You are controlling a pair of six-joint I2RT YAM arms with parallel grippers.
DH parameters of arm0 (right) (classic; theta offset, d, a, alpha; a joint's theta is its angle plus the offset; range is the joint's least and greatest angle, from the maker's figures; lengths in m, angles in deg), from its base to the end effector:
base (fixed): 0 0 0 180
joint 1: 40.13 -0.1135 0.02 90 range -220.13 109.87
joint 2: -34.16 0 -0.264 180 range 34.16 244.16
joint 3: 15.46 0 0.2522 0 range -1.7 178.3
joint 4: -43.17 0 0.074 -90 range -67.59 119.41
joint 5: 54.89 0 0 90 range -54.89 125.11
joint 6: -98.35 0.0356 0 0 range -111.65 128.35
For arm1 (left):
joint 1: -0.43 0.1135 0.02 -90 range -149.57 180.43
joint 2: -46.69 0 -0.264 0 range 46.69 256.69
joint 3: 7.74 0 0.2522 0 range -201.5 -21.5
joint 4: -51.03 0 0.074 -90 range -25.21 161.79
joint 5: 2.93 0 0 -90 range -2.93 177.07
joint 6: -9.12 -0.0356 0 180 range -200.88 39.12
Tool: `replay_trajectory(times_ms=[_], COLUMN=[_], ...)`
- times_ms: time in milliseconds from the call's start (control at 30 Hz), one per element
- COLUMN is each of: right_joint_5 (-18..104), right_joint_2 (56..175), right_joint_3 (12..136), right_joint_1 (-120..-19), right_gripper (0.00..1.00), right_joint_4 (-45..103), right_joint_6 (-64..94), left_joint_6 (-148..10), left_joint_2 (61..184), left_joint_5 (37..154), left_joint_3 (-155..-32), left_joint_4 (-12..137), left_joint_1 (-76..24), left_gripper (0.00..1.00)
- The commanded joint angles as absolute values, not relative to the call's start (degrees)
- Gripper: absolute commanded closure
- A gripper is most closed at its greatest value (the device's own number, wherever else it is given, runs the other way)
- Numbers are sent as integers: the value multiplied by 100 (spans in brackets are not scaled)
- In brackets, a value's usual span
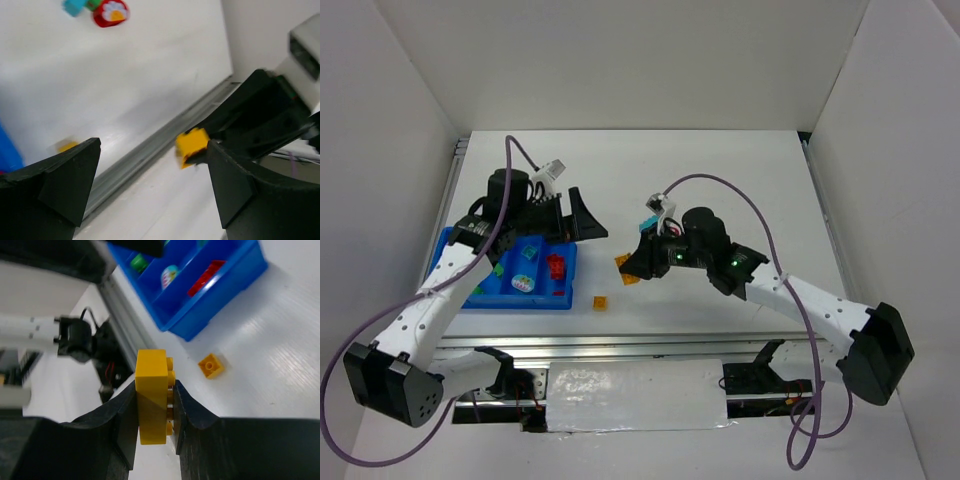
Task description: Sort the legos into containers by color
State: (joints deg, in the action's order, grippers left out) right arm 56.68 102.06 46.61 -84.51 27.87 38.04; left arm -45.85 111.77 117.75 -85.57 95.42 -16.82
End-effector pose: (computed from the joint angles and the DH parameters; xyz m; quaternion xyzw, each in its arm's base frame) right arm 0.1849 0.1992 0.2939 -0.2085 0.7900 0.4578 0.3505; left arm 0.2275 -0.0896 0.3537 -0.0027 0.8518 -0.4145 0.3203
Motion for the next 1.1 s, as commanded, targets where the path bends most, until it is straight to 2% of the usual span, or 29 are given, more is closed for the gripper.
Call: replay_trajectory(times_ms=[0,100,167,233,333,600,800,833,900,933,967,1000,1067], right_joint_5=[7095,7578,7843,8464,9186,9786,9857,9831,9709,9655,9611,9602,9593], right_joint_2=[10350,10316,10254,10315,10316,10104,10070,10035,9999,9956,9938,9920,9911], right_joint_3=[4707,4822,4848,4953,5059,5428,5490,5490,5499,5490,5464,5464,5455], right_joint_1=[-8478,-8478,-8451,-8329,-8171,-7942,-7942,-7942,-7942,-7942,-7942,-7942,-7942], right_gripper=[100,100,100,100,100,100,100,100,100,100,100,100,100], right_joint_4=[2829,2756,2826,2862,2923,2607,2888,2880,2757,2669,2660,2642,2554], right_joint_6=[2665,2496,2496,2592,2777,2839,3120,3120,3041,2989,2980,2971,2927], left_joint_6=[-3905,-3843,-3860,-3816,-3860,-4379,-4695,-4721,-4792,-4801,-4862,-4880,-4897], left_joint_2=[11313,11410,11480,11463,11182,10988,11129,11181,11208,11208,11208,11199,11208], left_joint_5=[12811,13180,13846,14556,14894,15167,14659,14614,14552,14509,14473,14447,14420], left_joint_3=[-8706,-8812,-8742,-8453,-8048,-8012,-8319,-8337,-8364,-8398,-8425,-8443,-8478], left_joint_4=[8389,8194,7843,7204,6665,6919,7383,7419,7516,7560,7604,7665,7692], left_joint_1=[-1881,-2013,-2083,-2171,-2224,-2435,-3015,-3076,-3086,-3086,-3094,-3094,-3094], left_gripper=[1,1,0,1,1,9,17,24,30,39,41,48,53])
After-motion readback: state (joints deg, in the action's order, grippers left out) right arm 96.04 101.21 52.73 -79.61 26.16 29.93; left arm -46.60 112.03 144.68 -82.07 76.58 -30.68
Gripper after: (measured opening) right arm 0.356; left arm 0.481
